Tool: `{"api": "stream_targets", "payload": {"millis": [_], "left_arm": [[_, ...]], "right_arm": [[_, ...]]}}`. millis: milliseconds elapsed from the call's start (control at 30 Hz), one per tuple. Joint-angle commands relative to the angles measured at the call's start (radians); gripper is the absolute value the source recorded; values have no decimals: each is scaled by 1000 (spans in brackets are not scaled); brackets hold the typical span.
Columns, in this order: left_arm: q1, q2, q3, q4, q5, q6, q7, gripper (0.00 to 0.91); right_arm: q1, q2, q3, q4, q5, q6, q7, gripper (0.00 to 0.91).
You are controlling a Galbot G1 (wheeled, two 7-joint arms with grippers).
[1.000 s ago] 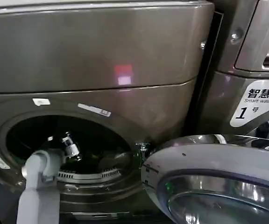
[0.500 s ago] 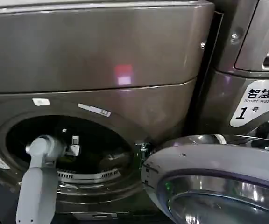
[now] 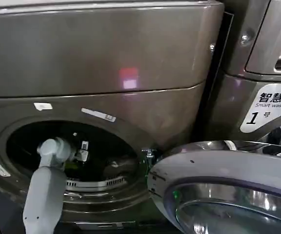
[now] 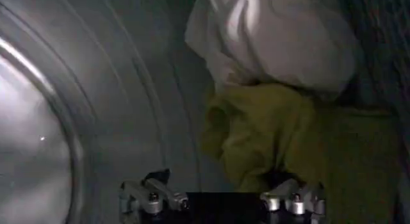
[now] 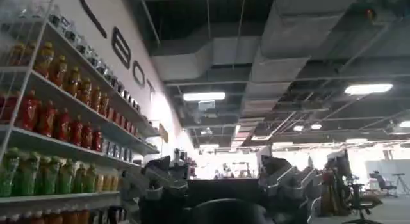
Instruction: Grasp the clothes from the dryer.
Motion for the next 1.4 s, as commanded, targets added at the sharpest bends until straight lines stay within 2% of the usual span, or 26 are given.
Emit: {"api": "stream_targets", "payload": {"millis": [33, 200, 233, 267, 333, 700, 900, 1167, 1267, 1400], "left_arm": [[-10, 3, 27, 48, -14, 49, 5, 907], [-12, 6, 33, 60, -29, 46, 5, 907], [-12, 6, 36, 61, -39, 46, 5, 546], [-13, 7, 39, 65, -53, 42, 6, 125], [-13, 7, 42, 69, -81, 37, 6, 80], [-21, 16, 56, 92, -196, 57, 5, 0], [-21, 17, 56, 94, -217, 69, 5, 0], [-24, 15, 53, 88, -254, 142, 0, 0], [-18, 19, 43, 64, -297, 206, -52, 0], [-10, -15, -17, 30, -319, 262, -251, 0]], "right_arm": [[0, 2, -1, -4, -1, 2, 0, 907], [1, 3, -2, 1, -1, 2, 0, 907], [1, 2, -2, 1, -1, 1, 0, 907], [0, 1, -2, 1, 0, 1, 1, 907], [-1, 1, -1, 1, 0, 1, 1, 907], [-1, 3, -4, 1, -1, 3, 1, 907], [1, 1, -7, 0, -1, 4, 0, 907], [1, 6, -32, 11, -37, 17, -11, 907], [3, 7, -38, 14, -43, 17, -11, 907], [8, 9, -40, 13, -64, 21, -21, 907]]}}
